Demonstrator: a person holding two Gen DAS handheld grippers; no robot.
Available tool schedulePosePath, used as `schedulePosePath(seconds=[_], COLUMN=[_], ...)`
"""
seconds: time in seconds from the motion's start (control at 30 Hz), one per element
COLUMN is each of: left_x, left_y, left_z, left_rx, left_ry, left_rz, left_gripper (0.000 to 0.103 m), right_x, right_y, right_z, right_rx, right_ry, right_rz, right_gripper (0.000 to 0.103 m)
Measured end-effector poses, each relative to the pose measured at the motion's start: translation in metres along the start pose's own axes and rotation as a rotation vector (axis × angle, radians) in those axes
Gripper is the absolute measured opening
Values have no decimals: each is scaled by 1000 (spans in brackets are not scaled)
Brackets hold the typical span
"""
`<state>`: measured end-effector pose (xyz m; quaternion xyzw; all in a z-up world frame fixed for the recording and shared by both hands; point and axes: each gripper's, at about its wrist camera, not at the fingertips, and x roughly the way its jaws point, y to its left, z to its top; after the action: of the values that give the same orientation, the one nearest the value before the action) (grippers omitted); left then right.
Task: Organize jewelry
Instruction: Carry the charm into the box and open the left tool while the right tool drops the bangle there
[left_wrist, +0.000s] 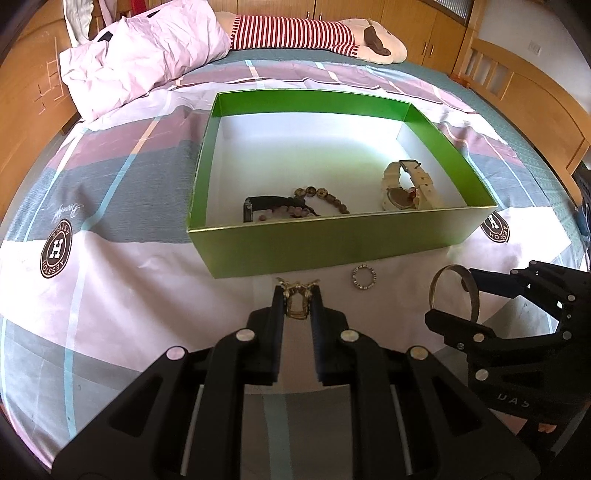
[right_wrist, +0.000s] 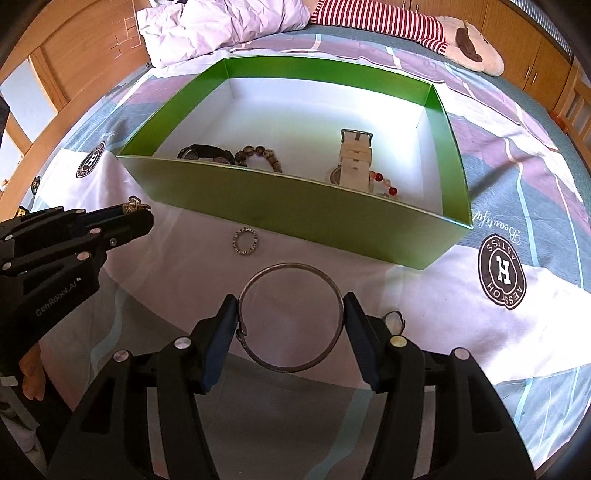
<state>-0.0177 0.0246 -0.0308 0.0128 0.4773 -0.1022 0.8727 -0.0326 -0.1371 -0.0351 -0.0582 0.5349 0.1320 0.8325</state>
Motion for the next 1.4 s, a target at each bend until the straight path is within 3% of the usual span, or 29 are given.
schedulePosePath(seconds=[0.6, 0.7, 0.8, 0.93, 1.1, 1.3, 1.33, 1.4], left_x=[-2, -25, -47, -43, -13, 18, 21, 19], left_y=[-1, -2, -6, -5, -3, 1, 2, 4], left_z=[0, 7, 26, 53, 77, 81, 81, 80], left_rx=[-1, 7, 38, 40, 16, -18, -27, -38], left_ry=[-13, -112, -209, -229, -192, -127, -123, -130], left_rz=[6, -2, -12, -15, -71, -93, -87, -80], left_gripper=[14, 14, 14, 14, 13, 14, 15, 29], right_x=[6, -17, -53, -72, -35, -11, -12, -20], right_y=[7, 2, -4, -29, -64, -70, -71, -71], right_z=[-2, 4, 18, 42, 57, 57, 56, 55], right_rx=[-12, 14, 20, 100, 232, 276, 282, 292], right_ry=[15, -65, -211, -336, -256, -213, -221, -245], right_rz=[-5, 35, 43, 23, 10, 22, 26, 49], right_gripper=[58, 58, 59, 59, 59, 59, 62, 69])
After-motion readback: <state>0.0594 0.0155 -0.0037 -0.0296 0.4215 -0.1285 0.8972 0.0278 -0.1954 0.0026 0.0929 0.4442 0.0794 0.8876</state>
